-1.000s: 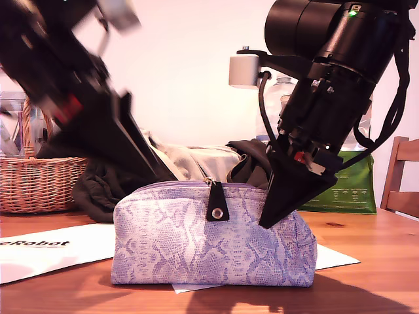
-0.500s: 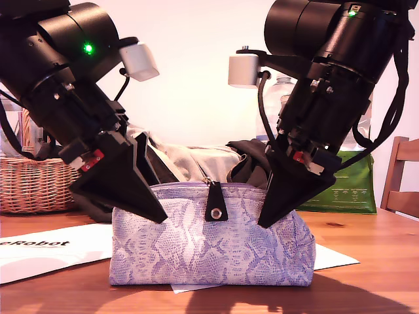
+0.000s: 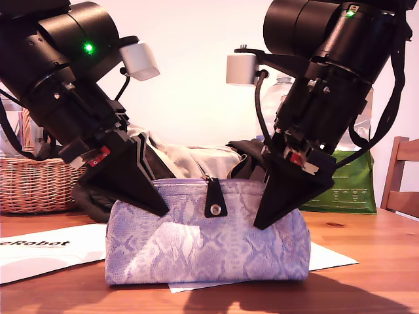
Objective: Open the zipper in the zip bag in front of you
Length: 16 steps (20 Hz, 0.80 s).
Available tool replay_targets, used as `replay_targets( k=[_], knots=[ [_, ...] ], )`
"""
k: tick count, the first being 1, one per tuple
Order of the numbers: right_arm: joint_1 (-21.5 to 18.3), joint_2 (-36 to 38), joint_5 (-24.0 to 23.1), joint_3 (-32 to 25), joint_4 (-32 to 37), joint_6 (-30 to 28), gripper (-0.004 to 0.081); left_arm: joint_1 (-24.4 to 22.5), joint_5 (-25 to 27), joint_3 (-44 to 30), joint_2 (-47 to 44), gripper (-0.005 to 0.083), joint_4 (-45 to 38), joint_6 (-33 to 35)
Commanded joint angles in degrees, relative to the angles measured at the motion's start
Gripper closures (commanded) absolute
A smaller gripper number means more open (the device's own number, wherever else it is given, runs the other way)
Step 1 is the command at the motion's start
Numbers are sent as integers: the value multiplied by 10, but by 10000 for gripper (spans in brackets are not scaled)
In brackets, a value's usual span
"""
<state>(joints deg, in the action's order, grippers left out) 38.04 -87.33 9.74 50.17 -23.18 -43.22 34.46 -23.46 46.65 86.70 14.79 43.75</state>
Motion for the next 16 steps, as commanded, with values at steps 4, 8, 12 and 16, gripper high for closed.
replay_targets(
  k=[4,8,12,16],
  knots=[
    [6,17,-15,-1,-3,30,379,2,17,-4,0,794,0,2],
    [6,57,-14,37,-71,133,379,2,19,-4,0,794,3,2],
    [6,99,-6,83,-154,313,382,2,21,-4,0,794,6,-2],
    [6,137,57,88,-185,454,426,2,30,-4,0,794,7,-19]
  ],
)
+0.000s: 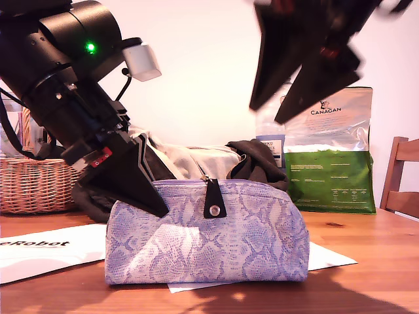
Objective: Open the zipper in the zip bag in front of you
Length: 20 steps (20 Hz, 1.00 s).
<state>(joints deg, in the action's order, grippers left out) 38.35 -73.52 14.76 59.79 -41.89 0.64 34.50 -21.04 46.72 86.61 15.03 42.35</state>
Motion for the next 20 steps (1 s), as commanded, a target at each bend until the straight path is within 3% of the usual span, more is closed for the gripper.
replay_targets(
  k=[1,5,7,13,17,20],
  knots=[
    [3,5,19,-9,10,15,435,1,6,-5,1,794,3,-6],
    [6,20,73,-12,46,25,435,-3,5,-4,0,794,-4,-73],
    [6,20,103,-40,89,42,435,-8,0,-4,0,794,0,-109],
    [-12,19,188,-148,219,76,434,-20,-87,3,0,794,22,-151],
    [-47,0,216,-157,242,82,428,-25,-162,25,0,794,59,-153],
    [-59,-29,268,-157,245,97,428,-25,-172,43,0,794,74,-153]
  ],
)
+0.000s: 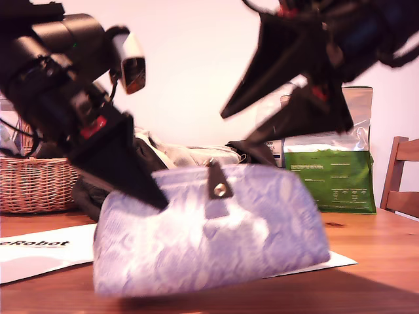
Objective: Open the zipper in the zip bag in front of you
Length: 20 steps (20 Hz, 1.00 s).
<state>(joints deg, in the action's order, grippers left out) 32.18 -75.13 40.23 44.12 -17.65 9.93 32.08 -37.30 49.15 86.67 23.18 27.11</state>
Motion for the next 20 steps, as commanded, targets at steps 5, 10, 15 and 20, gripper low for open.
replay_targets(
  k=[5,10,15,20],
  knots=[
    [2,-46,74,0,2,18,428,-5,-39,46,0,794,34,2],
    [-17,-46,53,0,3,5,428,-9,-56,49,0,794,76,20],
    [-20,-46,27,0,21,6,428,-10,-100,56,0,794,95,29],
    [-19,-46,38,0,49,24,428,-10,-122,77,0,794,114,29]
  ],
)
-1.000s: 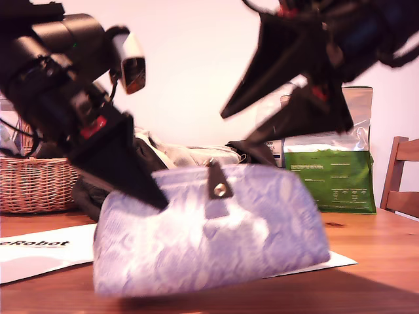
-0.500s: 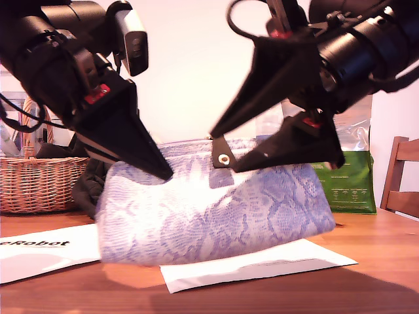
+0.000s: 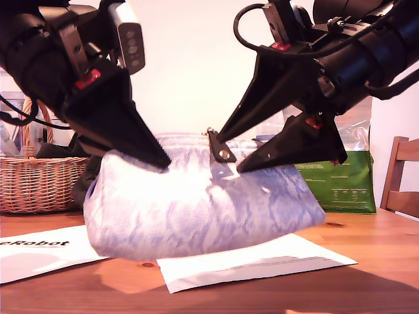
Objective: Open the zipper in the zip bag in front of you
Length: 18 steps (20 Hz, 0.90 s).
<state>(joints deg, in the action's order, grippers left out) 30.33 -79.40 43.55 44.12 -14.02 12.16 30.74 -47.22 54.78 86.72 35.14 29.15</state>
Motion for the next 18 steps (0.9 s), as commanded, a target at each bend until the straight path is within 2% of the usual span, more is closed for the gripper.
replay_targets(
  k=[1,8,13,18],
  knots=[
    [0,-3,12,0,17,8,429,4,-23,25,-1,794,-6,9],
    [0,-3,45,0,49,29,432,4,-23,31,-1,794,-4,9],
    [0,-3,45,0,52,32,515,4,-23,31,-1,794,0,9],
    [0,-3,45,0,78,61,610,4,-19,31,0,794,-1,9]
  ],
)
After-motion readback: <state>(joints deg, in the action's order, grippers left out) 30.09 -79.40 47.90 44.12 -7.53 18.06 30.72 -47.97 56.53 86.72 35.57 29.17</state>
